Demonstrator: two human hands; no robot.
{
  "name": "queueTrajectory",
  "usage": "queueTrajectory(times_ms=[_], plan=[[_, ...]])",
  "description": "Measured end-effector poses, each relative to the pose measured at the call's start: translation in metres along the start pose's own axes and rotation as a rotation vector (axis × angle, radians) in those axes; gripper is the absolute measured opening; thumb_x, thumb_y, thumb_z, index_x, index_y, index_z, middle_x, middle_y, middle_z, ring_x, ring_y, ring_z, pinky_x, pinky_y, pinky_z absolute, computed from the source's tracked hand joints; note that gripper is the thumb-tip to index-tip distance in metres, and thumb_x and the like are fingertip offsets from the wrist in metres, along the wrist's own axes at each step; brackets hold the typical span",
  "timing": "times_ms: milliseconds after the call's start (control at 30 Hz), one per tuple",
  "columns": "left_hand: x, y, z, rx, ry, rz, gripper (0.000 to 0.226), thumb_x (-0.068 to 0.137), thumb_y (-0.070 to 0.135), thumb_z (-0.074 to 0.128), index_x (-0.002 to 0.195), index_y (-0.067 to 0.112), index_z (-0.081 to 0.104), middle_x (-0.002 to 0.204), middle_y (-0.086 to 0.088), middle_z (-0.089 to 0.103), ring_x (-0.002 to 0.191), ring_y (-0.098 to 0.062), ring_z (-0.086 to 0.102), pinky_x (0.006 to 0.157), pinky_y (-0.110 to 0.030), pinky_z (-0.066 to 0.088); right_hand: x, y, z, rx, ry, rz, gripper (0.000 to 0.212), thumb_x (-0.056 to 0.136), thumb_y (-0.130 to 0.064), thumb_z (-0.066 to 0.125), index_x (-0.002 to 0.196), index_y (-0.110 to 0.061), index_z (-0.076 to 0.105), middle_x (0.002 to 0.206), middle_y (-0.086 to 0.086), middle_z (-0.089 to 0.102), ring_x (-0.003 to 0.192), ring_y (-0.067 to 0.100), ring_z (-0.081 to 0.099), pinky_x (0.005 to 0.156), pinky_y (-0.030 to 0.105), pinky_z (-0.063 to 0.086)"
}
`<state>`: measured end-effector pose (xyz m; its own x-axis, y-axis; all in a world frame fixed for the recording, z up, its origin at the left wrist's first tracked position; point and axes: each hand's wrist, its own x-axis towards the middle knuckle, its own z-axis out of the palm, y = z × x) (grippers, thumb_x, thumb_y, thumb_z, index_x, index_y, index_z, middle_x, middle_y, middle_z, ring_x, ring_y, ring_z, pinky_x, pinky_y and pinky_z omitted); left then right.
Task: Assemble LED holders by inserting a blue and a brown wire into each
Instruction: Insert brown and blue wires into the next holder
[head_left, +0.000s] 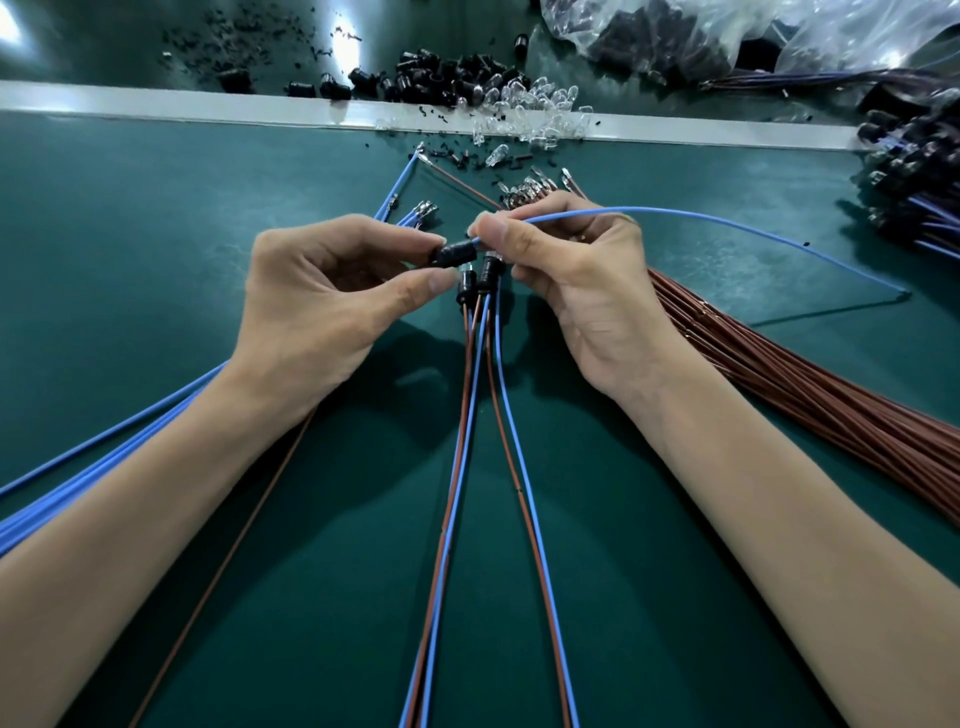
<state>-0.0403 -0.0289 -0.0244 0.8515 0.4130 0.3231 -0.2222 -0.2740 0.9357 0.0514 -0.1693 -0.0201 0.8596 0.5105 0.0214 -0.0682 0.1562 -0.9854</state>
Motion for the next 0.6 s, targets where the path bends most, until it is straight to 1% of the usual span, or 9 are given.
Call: queueTrajectory(times_ms=[67, 167, 267, 400, 500, 600], plan=[[0.0, 0.0001, 0.0002, 0.005, -0.001, 0.0, 0.021, 0.068, 0.018, 0.079, 0.087, 0.019, 0.069, 0.075, 0.018, 0.072, 0.068, -0.005, 0.062, 0.071, -0.017, 0.052, 0.0, 0.0003, 0.0006, 0.032, 0.011, -0.002, 0.018, 0.072, -0.012, 0.079, 0.06, -0.02, 0.069, 0.076, 0.007, 0.064, 0.068, 0.008, 0.055, 0.063, 0.016, 0.042], [-0.0003, -0.0009, -0.0004, 0.009, 0.007, 0.004, 0.02, 0.067, 0.018, 0.079, 0.084, 0.019, 0.068, 0.073, 0.018, 0.071, 0.066, -0.004, 0.061, 0.069, -0.016, 0.051, -0.0003, 0.0017, 0.0018, 0.001, 0.024, -0.022, 0.019, 0.073, -0.01, 0.079, 0.062, -0.019, 0.067, 0.07, -0.002, 0.064, 0.063, 0.005, 0.055, 0.059, 0.015, 0.041], [-0.0009, -0.0014, -0.0013, 0.014, 0.016, 0.008, 0.018, 0.068, 0.018, 0.079, 0.083, 0.018, 0.068, 0.073, 0.018, 0.071, 0.065, -0.002, 0.061, 0.068, -0.015, 0.05, -0.0007, 0.0015, 0.0021, -0.04, 0.013, -0.042, 0.02, 0.073, -0.009, 0.079, 0.063, -0.019, 0.066, 0.069, -0.005, 0.066, 0.062, 0.005, 0.056, 0.057, 0.015, 0.041], [-0.0004, -0.001, -0.0019, 0.02, 0.023, 0.016, 0.02, 0.07, 0.016, 0.079, 0.087, 0.019, 0.069, 0.076, 0.019, 0.072, 0.067, -0.003, 0.062, 0.07, -0.016, 0.051, -0.0009, 0.0013, 0.0013, -0.027, -0.002, -0.026, 0.017, 0.073, -0.013, 0.078, 0.063, -0.019, 0.066, 0.063, -0.007, 0.063, 0.061, 0.005, 0.056, 0.057, 0.016, 0.043], [-0.0004, -0.0007, -0.001, 0.02, 0.025, 0.034, 0.022, 0.07, 0.016, 0.079, 0.089, 0.022, 0.069, 0.074, 0.023, 0.071, 0.067, 0.001, 0.061, 0.07, -0.014, 0.05, -0.0003, 0.0027, 0.0015, -0.022, 0.046, -0.025, 0.013, 0.07, -0.02, 0.078, 0.064, -0.019, 0.066, 0.06, -0.006, 0.059, 0.057, 0.004, 0.053, 0.056, 0.016, 0.042], [-0.0008, -0.0008, -0.0011, 0.018, 0.026, 0.05, 0.026, 0.07, 0.014, 0.079, 0.093, 0.021, 0.069, 0.074, 0.024, 0.07, 0.068, 0.003, 0.062, 0.071, -0.013, 0.049, -0.0004, 0.0038, 0.0022, -0.042, 0.029, -0.043, 0.012, 0.07, -0.018, 0.078, 0.067, -0.017, 0.066, 0.059, -0.006, 0.059, 0.056, 0.004, 0.053, 0.055, 0.016, 0.042]])
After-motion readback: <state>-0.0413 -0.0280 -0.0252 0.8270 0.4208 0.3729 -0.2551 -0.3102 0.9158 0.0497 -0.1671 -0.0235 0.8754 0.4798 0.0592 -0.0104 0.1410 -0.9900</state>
